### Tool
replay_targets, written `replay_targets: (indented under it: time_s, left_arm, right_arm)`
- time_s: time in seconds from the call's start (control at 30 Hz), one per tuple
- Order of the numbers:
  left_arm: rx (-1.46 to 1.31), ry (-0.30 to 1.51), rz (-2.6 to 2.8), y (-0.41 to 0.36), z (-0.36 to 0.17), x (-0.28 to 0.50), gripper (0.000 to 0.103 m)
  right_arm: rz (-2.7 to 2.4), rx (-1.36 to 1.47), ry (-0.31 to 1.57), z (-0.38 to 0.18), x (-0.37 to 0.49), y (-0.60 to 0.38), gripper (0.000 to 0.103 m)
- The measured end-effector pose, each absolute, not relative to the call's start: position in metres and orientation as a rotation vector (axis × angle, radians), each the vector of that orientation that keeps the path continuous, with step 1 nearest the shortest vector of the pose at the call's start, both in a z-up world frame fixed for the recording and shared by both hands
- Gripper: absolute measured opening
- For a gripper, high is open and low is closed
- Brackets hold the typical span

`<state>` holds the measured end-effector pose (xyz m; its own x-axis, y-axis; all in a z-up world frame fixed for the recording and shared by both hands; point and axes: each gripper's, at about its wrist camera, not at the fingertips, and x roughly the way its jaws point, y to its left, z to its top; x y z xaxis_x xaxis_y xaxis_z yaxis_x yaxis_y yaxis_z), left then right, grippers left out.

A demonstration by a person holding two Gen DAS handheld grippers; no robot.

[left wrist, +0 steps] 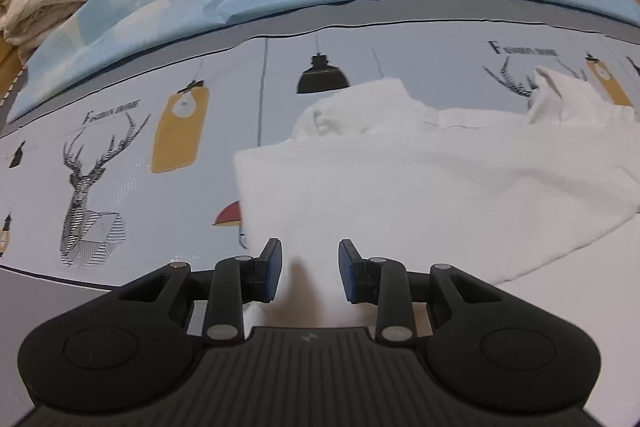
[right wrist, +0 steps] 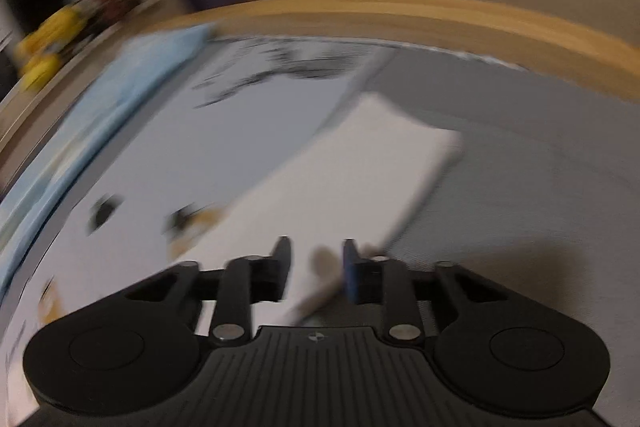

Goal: Fold small clothes

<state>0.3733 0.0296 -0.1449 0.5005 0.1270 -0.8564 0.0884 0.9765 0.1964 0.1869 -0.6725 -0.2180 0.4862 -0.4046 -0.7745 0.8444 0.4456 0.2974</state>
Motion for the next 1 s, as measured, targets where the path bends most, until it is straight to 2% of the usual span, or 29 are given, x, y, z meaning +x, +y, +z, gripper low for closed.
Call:
replay_targets:
  time_s: [0.17, 0.27, 0.37, 0.47, 0.63, 0.8, 0.9, 1.0]
  left_arm:
    - [0.209, 1.054, 0.040, 0.041, -0.149, 0.379, 0.035]
    - [0.219, 1.056, 0.043, 0.043, -0.150, 0.379, 0.035]
    - [0.210, 1.058, 0.049, 0.048, -0.148, 0.380, 0.035]
    - [0.175, 1.046, 0.057, 0.057, -0.141, 0.381, 0.035]
    - [0.093, 1.014, 0.083, 0.080, -0.123, 0.383, 0.034]
    - [-0.010, 1.001, 0.133, 0.116, -0.108, 0.383, 0.034]
    - [-0.076, 0.996, 0.158, 0.137, -0.100, 0.381, 0.034]
    - [-0.102, 1.004, 0.151, 0.151, -0.099, 0.379, 0.034]
  right_arm:
    - [-0.860, 0.856, 0.585, -0.238, 0.181, -0.698, 0.033]
    - [-0.872, 0.859, 0.547, -0.244, 0.184, -0.701, 0.003]
    - [-0.937, 0.805, 0.517, -0.234, 0.189, -0.693, 0.003]
    - [-0.936, 0.655, 0.480, -0.201, 0.209, -0.665, 0.003]
    - [-0.574, 0.312, 0.356, -0.117, 0.268, -0.532, 0.003]
    - [0.129, 0.241, 0.342, -0.071, 0.290, -0.336, 0.003]
    - [0.477, 0.282, 0.463, -0.085, 0.295, -0.236, 0.004]
    - [0.689, 0.239, 0.791, -0.130, 0.297, -0.158, 0.013]
